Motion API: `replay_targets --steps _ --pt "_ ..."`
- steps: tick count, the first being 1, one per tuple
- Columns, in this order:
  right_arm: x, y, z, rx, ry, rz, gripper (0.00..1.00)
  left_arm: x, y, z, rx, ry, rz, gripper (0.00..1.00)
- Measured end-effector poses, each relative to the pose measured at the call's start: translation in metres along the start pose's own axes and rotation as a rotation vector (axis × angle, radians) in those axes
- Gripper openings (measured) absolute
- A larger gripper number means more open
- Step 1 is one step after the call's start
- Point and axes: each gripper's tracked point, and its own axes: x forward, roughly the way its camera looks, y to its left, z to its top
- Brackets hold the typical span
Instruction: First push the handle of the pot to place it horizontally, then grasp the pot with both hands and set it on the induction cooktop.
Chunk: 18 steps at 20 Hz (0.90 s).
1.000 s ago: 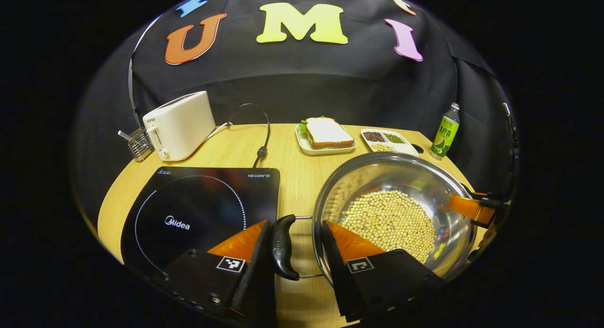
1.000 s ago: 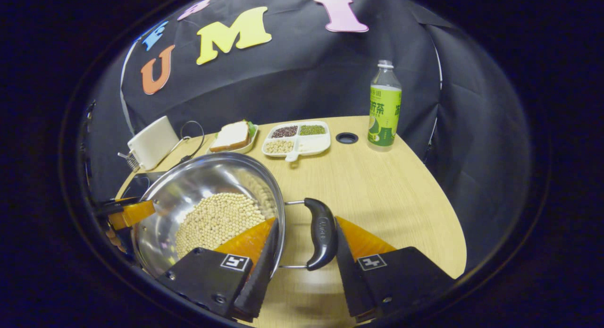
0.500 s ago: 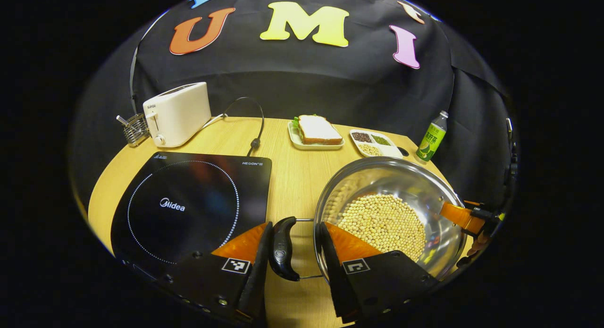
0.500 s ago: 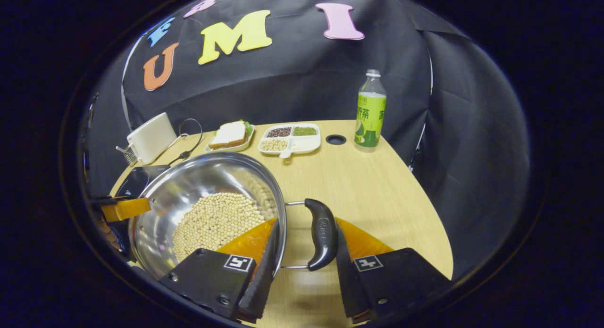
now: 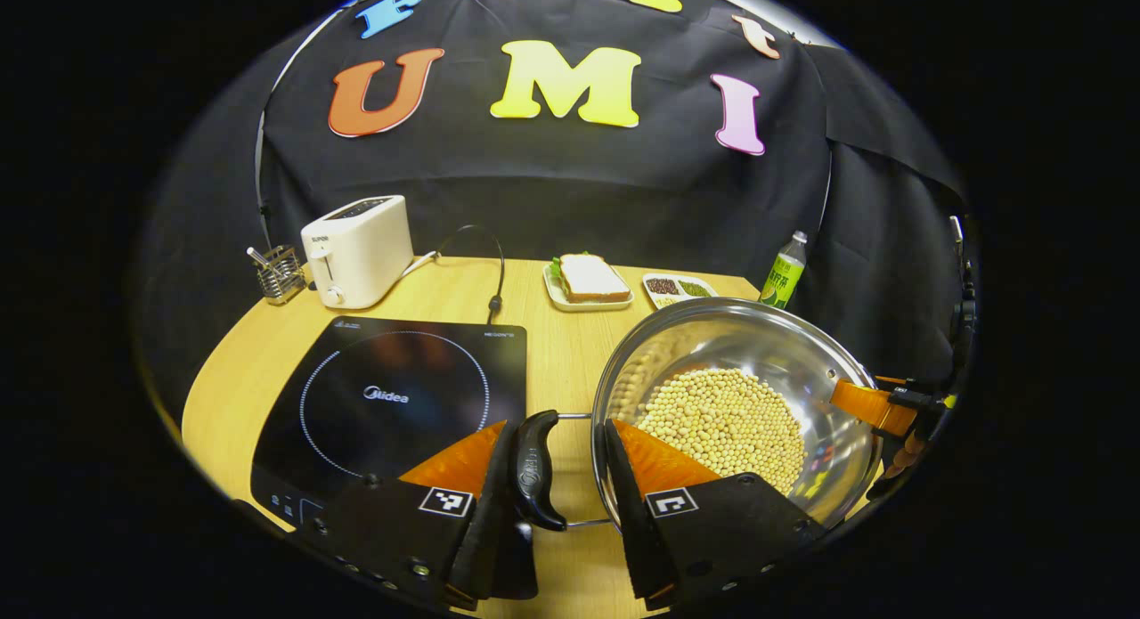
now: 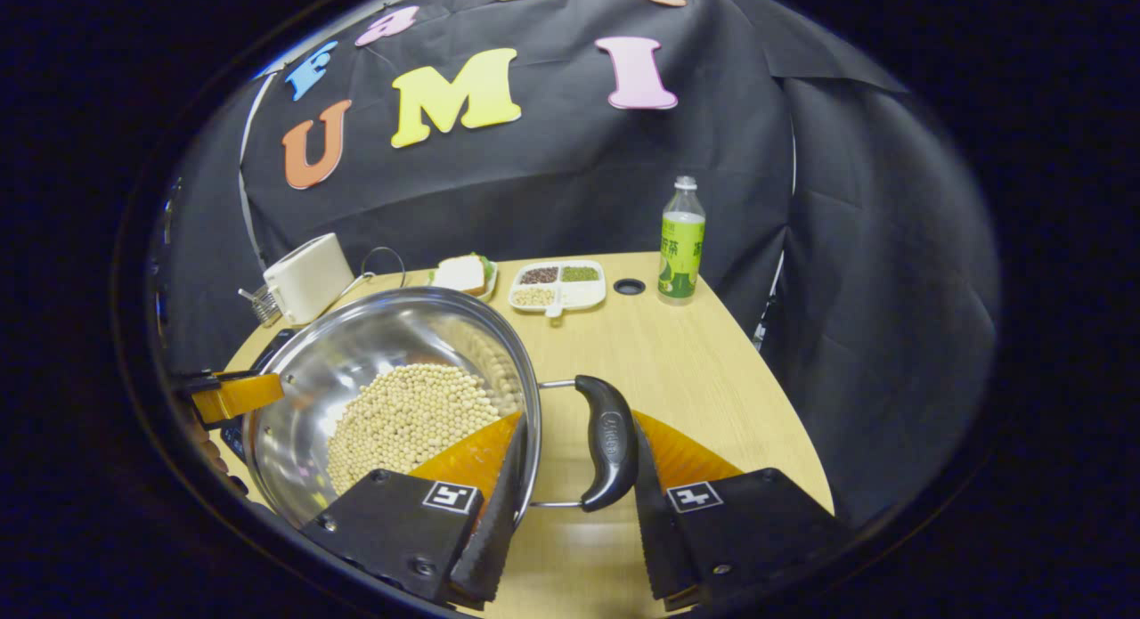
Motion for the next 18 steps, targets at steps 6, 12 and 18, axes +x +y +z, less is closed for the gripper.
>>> replay_targets --steps 6,12,18 --pt "-0.016 0.060 0.012 -0.009 -0.016 0.035 0.63 -0.032 0.051 0.023 -0.032 -0.068 0.025 0.55" --pt "-0.010 0.136 0.028 -0.003 -0.009 0.093 0.63 -0.052 0.118 0.050 -0.024 -0.128 0.102 0.55" --pt "0.009 0.198 0.041 -0.018 0.031 0.124 0.63 -0.054 0.175 0.066 -0.028 -0.136 0.161 0.55"
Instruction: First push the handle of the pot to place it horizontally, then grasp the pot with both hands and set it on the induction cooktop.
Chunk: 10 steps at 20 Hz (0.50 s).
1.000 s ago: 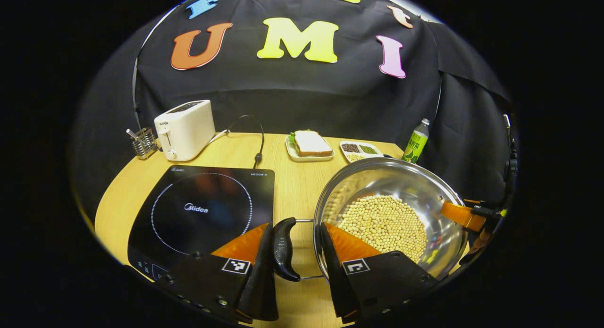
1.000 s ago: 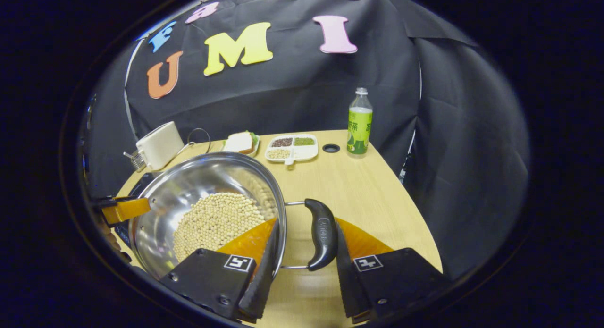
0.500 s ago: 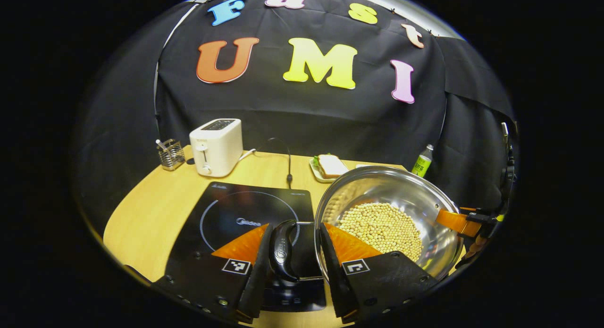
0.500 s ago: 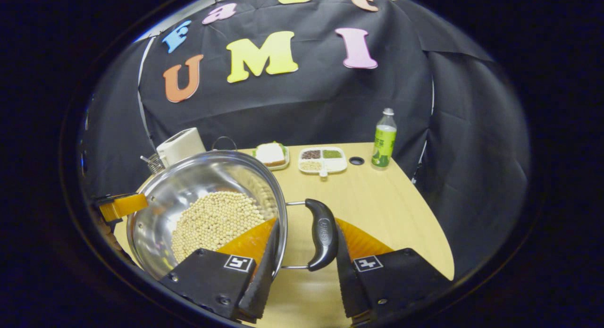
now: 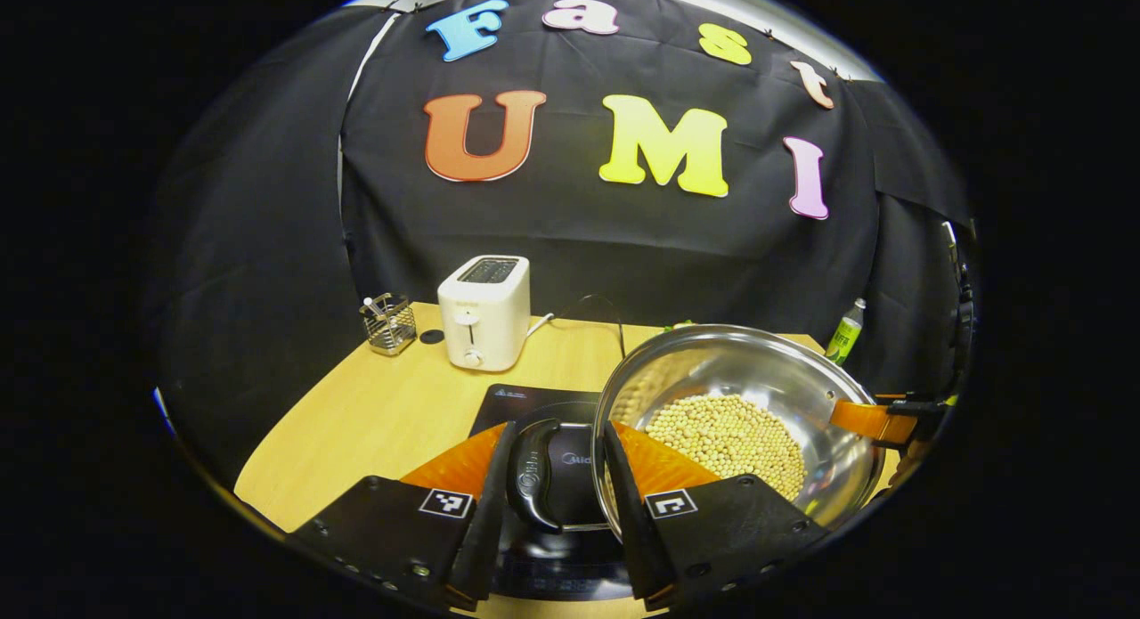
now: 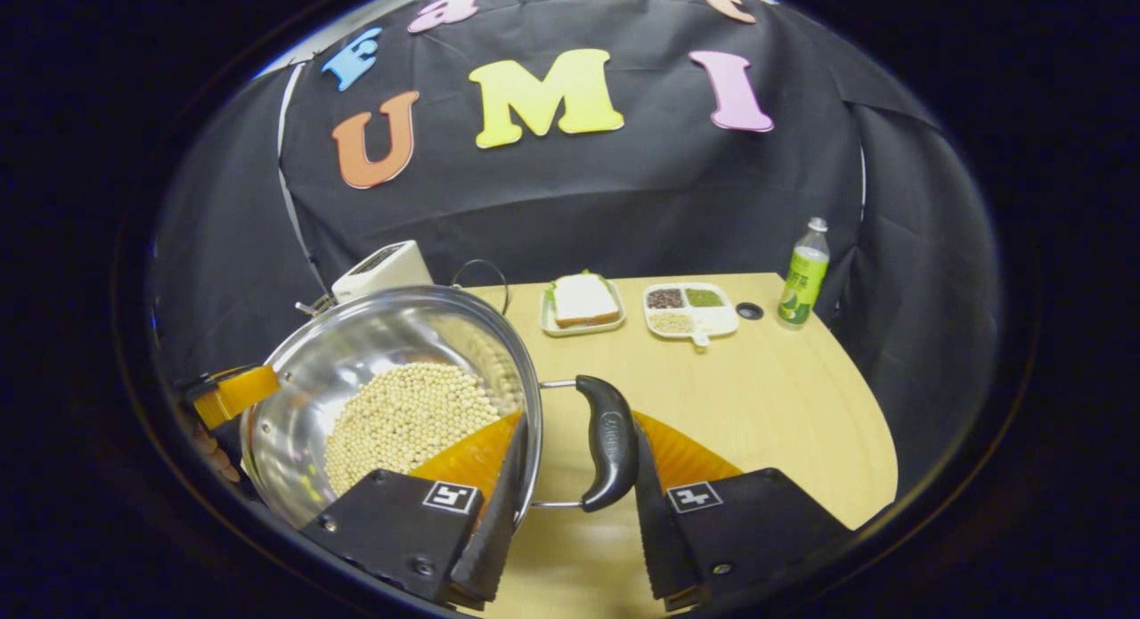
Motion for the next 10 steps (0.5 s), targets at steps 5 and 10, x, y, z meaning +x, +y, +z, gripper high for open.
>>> replay_targets --steps 5,10 --pt "0.030 0.036 0.008 0.003 0.017 0.008 0.63 0.026 0.036 0.007 0.016 0.016 0.017 0.56" --pt "0.061 0.069 0.013 -0.025 0.014 0.006 0.63 0.052 0.071 0.008 0.032 0.022 0.037 0.55"
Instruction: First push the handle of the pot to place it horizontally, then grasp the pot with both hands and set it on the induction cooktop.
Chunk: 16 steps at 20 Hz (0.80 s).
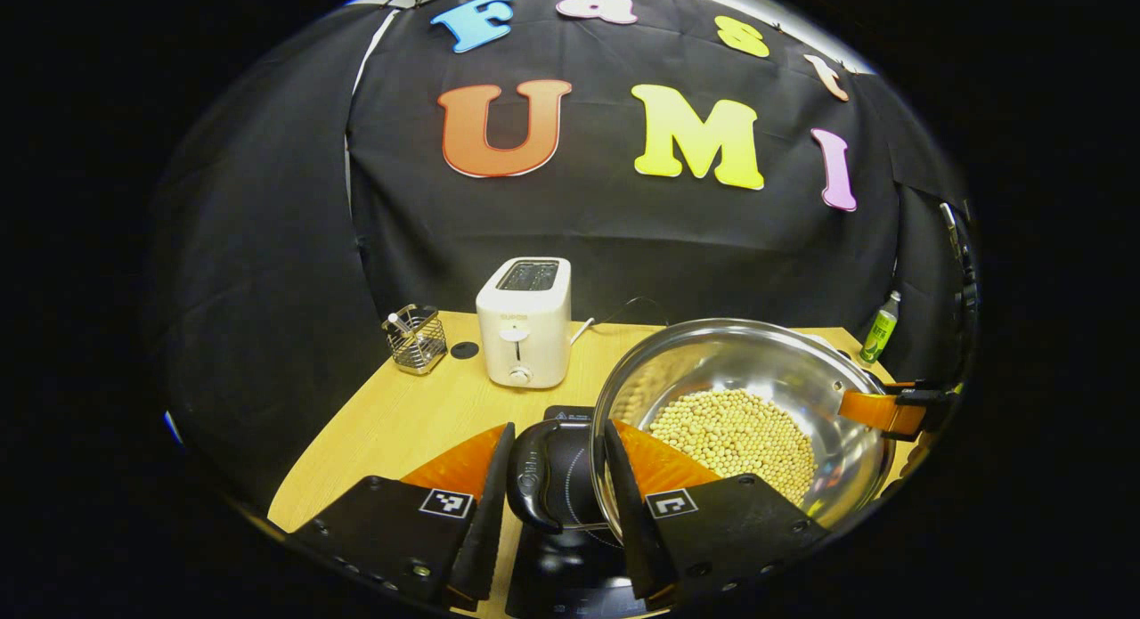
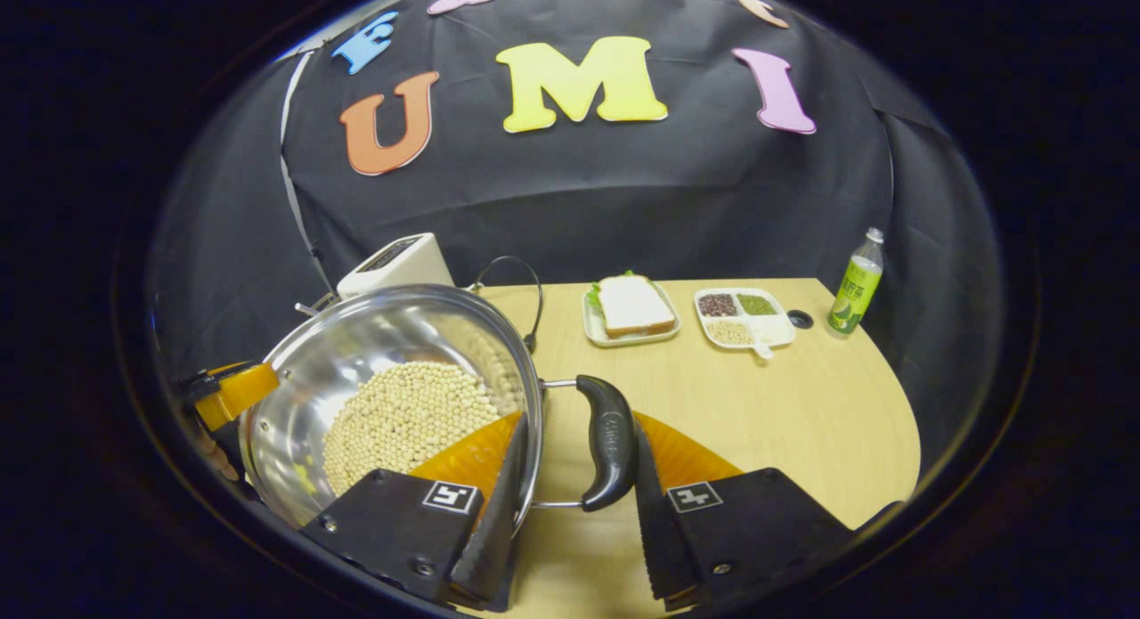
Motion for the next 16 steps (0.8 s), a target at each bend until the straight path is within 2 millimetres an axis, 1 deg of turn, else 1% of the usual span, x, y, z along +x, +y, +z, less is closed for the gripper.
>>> replay_targets --steps 1,3,4,8,10,11,12,16 --pt "0.007 0.006 0.000 -0.001 0.000 -0.001 0.62 0.007 0.006 -0.001 0.000 0.004 0.005 0.56" --pt "0.020 0.017 -0.002 -0.013 0.002 -0.005 0.64 0.017 0.016 -0.008 -0.002 0.018 0.014 0.56" --pt "0.026 0.021 -0.005 -0.011 0.002 -0.004 0.63 0.022 0.022 -0.012 0.000 0.025 0.022 0.55" --pt "0.054 0.032 -0.018 -0.013 0.019 -0.009 0.64 0.043 0.037 -0.030 -0.002 0.051 0.048 0.56" --pt "0.059 0.034 -0.024 -0.017 0.028 -0.015 0.63 0.046 0.041 -0.042 -0.001 0.068 0.056 0.56" --pt "0.061 0.032 -0.029 -0.018 0.033 -0.019 0.63 0.050 0.039 -0.046 0.001 0.076 0.057 0.56" --pt "0.061 0.031 -0.032 0.003 0.039 -0.014 0.64 0.048 0.038 -0.046 0.014 0.063 0.062 0.56" --pt "0.061 0.030 -0.030 0.009 -0.015 -0.019 0.63 0.050 0.040 -0.045 0.041 0.003 0.074 0.56"
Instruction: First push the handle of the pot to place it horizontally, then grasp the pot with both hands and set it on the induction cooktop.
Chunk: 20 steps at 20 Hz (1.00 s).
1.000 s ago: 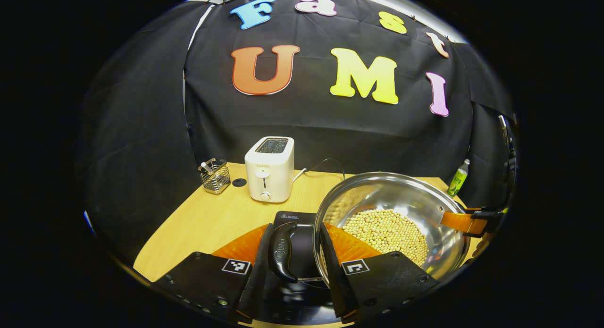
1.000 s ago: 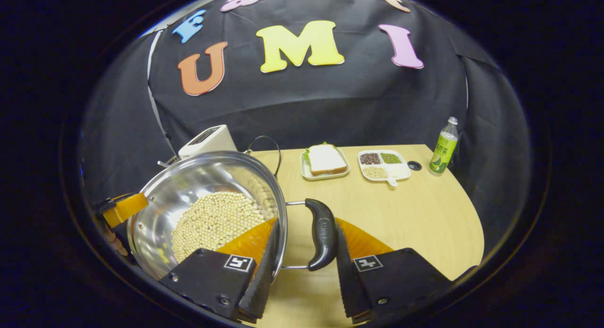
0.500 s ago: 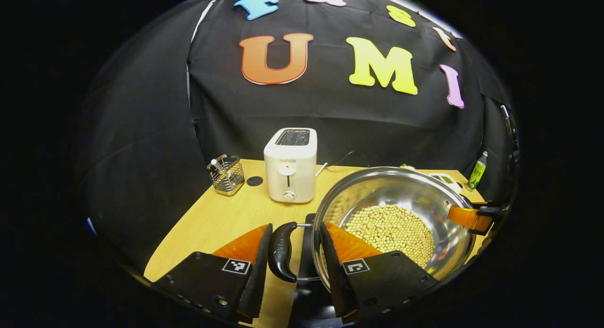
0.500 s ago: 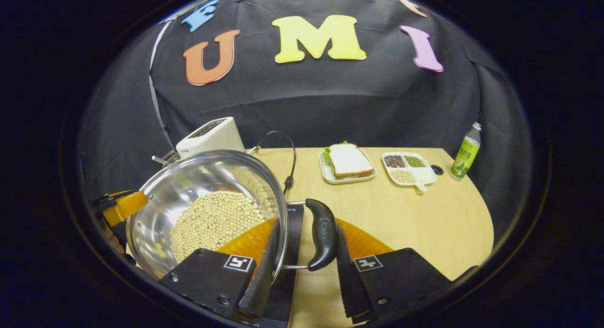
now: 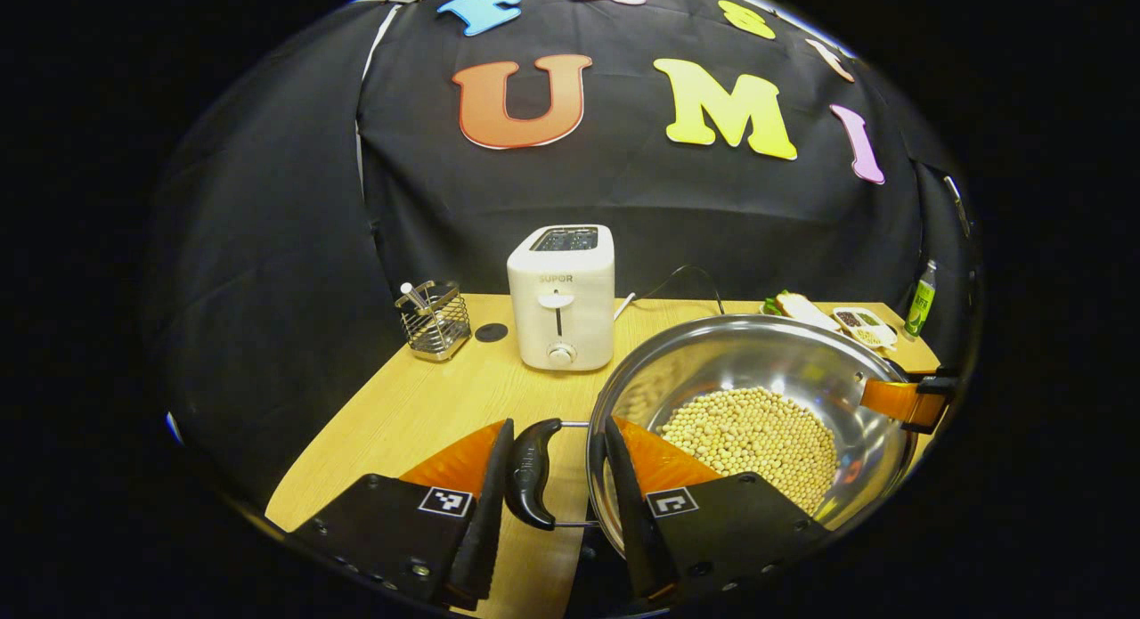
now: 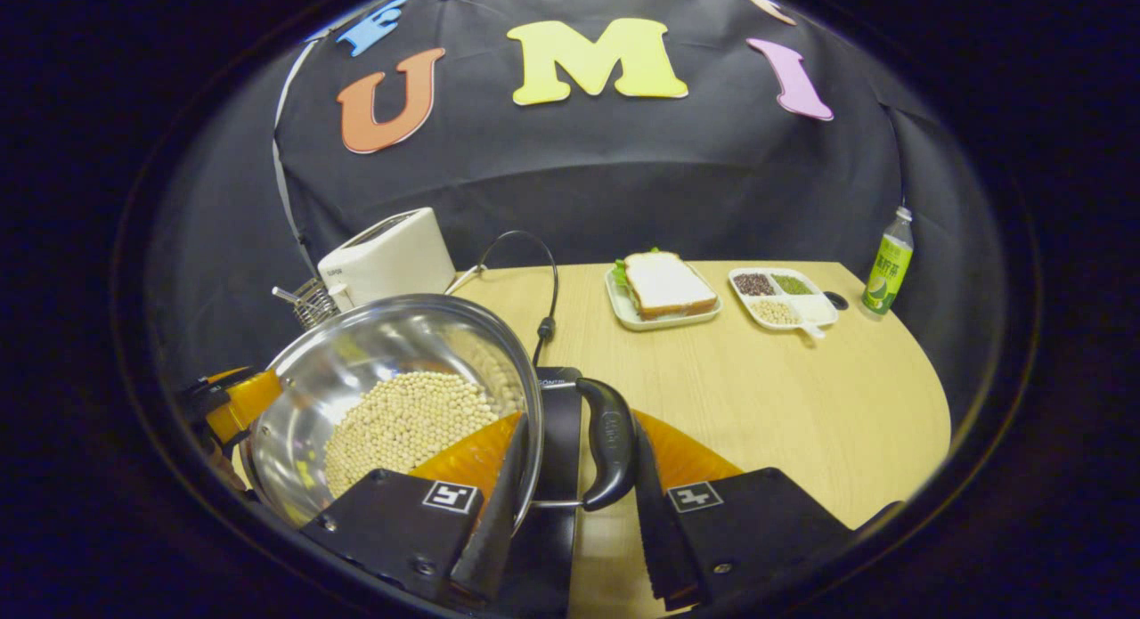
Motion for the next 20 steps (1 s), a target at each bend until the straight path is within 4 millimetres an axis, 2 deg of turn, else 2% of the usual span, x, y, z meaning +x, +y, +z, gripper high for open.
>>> replay_targets --steps 8,13,14,16,17,19,20 --pt "0.001 -0.002 0.000 -0.002 0.001 0.002 0.65 -0.003 0.001 0.000 -0.009 -0.002 -0.012 0.56" --pt "-0.001 -0.001 0.002 0.007 -0.018 0.017 0.70 -0.007 -0.001 -0.004 0.006 0.014 -0.024 0.65" --pt "-0.005 -0.002 0.001 0.012 -0.017 0.024 0.72 -0.011 -0.002 -0.001 0.007 -0.001 -0.033 0.60" --pt "-0.015 -0.001 0.004 0.040 -0.049 0.045 0.76 -0.020 0.006 0.013 0.011 -0.059 0.011 0.87" --pt "-0.022 -0.004 0.005 0.049 -0.068 0.047 0.75 -0.027 0.006 0.019 0.001 -0.083 0.016 0.95" --pt "-0.038 -0.006 0.006 0.054 -0.095 0.055 0.80 -0.046 -0.001 0.026 -0.025 -0.108 0.000 0.98" --pt "-0.048 -0.007 0.005 0.051 -0.103 0.060 0.87 -0.058 -0.004 0.029 -0.028 -0.123 -0.004 0.98"
